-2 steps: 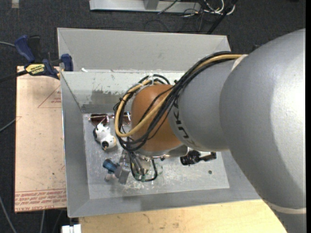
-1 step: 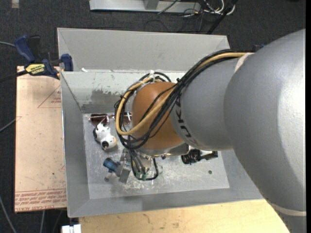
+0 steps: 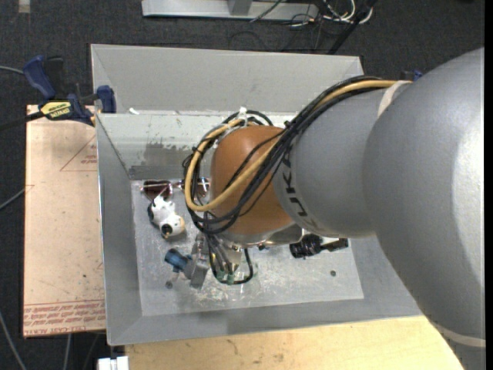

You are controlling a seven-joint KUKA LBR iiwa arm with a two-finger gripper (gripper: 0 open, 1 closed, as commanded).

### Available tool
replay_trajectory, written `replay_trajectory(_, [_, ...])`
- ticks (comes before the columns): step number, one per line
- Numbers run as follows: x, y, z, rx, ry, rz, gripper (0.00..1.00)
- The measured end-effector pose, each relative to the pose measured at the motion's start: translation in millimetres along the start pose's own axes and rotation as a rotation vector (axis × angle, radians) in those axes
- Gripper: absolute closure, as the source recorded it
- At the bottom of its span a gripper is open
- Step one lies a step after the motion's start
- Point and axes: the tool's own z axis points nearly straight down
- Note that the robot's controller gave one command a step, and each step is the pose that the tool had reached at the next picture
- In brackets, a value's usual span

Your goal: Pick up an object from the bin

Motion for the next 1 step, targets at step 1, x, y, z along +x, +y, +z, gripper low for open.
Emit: replay_trajectory(1, [0.4, -0.3, -14.1, 0.002, 0.002, -0.001, 1.0])
